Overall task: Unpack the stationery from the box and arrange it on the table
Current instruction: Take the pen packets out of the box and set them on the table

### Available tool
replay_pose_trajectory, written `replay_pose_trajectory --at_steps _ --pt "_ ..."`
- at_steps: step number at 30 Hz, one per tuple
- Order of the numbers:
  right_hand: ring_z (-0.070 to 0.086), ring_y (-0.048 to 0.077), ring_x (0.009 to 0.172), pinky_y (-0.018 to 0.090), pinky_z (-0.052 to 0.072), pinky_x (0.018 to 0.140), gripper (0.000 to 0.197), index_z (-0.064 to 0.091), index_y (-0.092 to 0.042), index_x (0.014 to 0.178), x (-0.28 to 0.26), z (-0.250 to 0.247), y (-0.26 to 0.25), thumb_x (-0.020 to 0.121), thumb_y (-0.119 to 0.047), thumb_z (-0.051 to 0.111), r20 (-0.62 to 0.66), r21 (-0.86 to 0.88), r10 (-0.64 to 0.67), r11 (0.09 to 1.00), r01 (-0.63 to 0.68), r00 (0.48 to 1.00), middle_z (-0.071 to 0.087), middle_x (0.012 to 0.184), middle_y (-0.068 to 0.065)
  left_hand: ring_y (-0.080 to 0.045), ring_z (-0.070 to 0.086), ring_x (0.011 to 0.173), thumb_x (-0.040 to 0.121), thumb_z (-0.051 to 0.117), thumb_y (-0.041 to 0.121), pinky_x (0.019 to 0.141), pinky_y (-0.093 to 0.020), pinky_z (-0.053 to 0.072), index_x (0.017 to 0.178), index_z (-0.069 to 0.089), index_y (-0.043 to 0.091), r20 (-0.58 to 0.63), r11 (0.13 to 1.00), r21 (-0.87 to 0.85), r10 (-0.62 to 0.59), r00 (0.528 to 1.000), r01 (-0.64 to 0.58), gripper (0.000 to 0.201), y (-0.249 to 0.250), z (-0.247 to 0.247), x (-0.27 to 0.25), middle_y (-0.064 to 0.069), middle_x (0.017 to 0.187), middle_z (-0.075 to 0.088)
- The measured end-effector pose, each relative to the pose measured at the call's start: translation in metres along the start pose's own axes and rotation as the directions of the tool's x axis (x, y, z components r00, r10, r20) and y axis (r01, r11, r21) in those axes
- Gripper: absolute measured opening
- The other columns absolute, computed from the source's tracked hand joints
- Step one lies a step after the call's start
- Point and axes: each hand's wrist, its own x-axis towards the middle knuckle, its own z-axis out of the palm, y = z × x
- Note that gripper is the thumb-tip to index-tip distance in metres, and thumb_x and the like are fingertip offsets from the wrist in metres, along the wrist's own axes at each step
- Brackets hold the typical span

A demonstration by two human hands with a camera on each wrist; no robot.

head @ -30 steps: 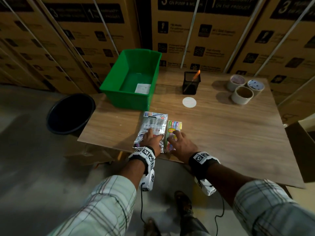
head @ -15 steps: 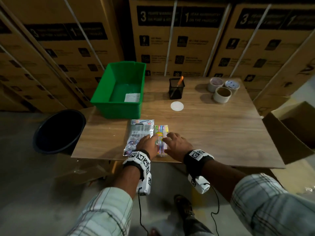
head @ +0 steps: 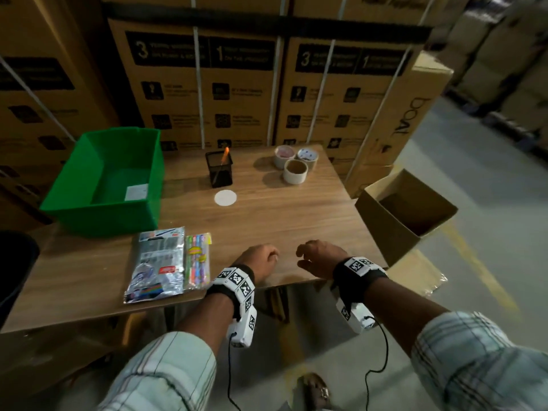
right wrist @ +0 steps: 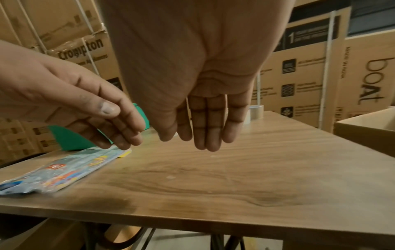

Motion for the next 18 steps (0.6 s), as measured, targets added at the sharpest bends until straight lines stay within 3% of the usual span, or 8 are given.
replay_pose_trajectory --at_steps 5,10,14,18 --pt "0.061 0.025 0.100 0.036 0.052 0.083 0.035 0.055 -0.025 0.121 -0.015 -0.001 0.073 0.092 -0.043 0.050 -0.013 0.041 0.016 0.999 -0.015 1.000 0.060 0.116 0.005 -0.024 0.058 0.113 0.095 0.047 0.024 0.095 -0.030 0.045 0.117 0.064 0.016 0.066 0.996 0.073 0.037 0.997 -0.042 0.028 0.058 0.031 0.034 -0.004 0.122 0.065" --pt "0.059 0.024 0.102 0.036 0.052 0.083 0.031 0.055 -0.024 0.119 -0.047 -0.002 0.189 0.093 -0.040 0.050 -0.100 0.051 0.059 0.997 -0.054 0.993 0.058 0.114 0.004 -0.026 0.060 0.108 0.095 0.048 0.024 0.093 -0.033 0.047 0.111 0.066 0.013 0.100 0.995 0.095 0.030 0.995 -0.039 0.026 0.142 0.079 0.087 -0.008 0.115 0.067" --pt "0.060 0.018 0.098 0.027 0.052 0.073 0.022 0.056 -0.026 0.113 -0.071 -0.011 0.280 0.092 -0.030 0.054 -0.187 0.065 0.092 0.995 -0.081 0.978 0.057 0.105 0.000 -0.024 0.060 0.107 0.097 0.048 0.025 0.094 -0.034 0.047 0.114 0.065 0.013 0.116 0.995 0.084 0.044 0.992 -0.054 0.027 0.210 0.108 0.132 -0.007 0.114 0.066" --pt "0.062 0.021 0.088 0.028 0.050 0.062 0.021 0.057 -0.021 0.110 -0.086 -0.016 0.344 0.092 -0.030 0.053 -0.225 0.094 0.191 0.980 -0.174 0.955 0.058 0.098 0.003 -0.018 0.059 0.105 0.097 0.048 0.026 0.092 -0.032 0.047 0.114 0.064 0.018 0.140 0.997 0.050 0.057 0.989 -0.065 0.025 0.262 0.136 0.168 -0.001 0.113 0.065"
